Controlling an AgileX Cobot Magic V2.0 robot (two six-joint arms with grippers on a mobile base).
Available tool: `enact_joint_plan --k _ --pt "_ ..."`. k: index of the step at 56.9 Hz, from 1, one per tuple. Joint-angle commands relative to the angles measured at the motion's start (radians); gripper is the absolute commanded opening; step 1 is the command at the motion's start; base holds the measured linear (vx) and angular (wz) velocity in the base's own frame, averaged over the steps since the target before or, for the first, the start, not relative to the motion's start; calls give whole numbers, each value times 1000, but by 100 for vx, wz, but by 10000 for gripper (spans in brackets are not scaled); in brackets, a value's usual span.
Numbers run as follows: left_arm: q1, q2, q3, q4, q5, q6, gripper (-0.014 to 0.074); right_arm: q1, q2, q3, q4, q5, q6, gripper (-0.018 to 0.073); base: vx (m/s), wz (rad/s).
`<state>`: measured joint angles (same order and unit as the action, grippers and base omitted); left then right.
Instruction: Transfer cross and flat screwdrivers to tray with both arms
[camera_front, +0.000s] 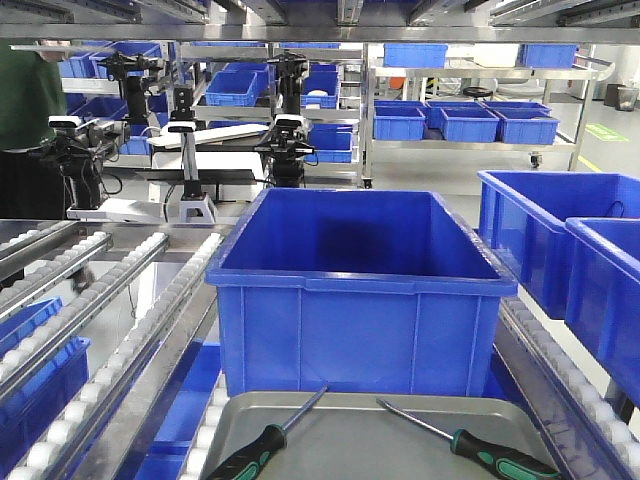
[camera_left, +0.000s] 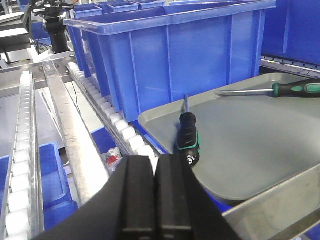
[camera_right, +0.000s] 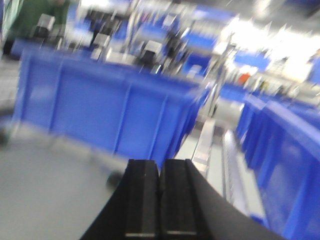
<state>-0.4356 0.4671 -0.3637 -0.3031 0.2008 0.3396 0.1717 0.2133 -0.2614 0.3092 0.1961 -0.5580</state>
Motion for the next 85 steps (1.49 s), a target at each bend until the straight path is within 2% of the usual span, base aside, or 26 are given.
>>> enact_joint_plan --k 1,17,20,28,30,40,47,51,54,64,85 --pt "-7 4 -25 -5 -82 -7 -1 -2 12 -29 -10 -1 -16 -9 0 0" --pt "8 3 -22 -3 -83 -7 -1 -2 12 -29 -10 71 -16 -9 0 0" --pt "29 0 -5 3 -92 -7 -1 -2 12 -29 -10 76 -16 -9 0 0" --pt "110 -61 85 97 -105 -7 -1 -2 12 -29 -10 76 -16 -9 0 0" --pt "130 -91 119 99 -105 -7 -1 -2 12 -29 -10 76 -16 -9 0 0" --pt "228 -337 278 99 -104 -7 -1 -2 12 -29 -10 76 -16 -9 0 0" --pt "275 -485 376 137 -105 -9 -1 -2 12 -29 -10 76 -16 -9 0 0" --pt "285 -497 420 145 -133 -33 -1 -2 12 -29 -10 76 -16 -9 0 0" --pt "286 -491 421 145 -112 -69 -1 -2 12 -29 -10 77 -16 -9 0 0" --pt "284 -496 421 145 -195 -122 -1 -2 12 -29 -8 76 -16 -9 0 0" --pt "284 -495 421 145 -191 -125 -1 -2 12 -29 -8 76 -16 -9 0 0"
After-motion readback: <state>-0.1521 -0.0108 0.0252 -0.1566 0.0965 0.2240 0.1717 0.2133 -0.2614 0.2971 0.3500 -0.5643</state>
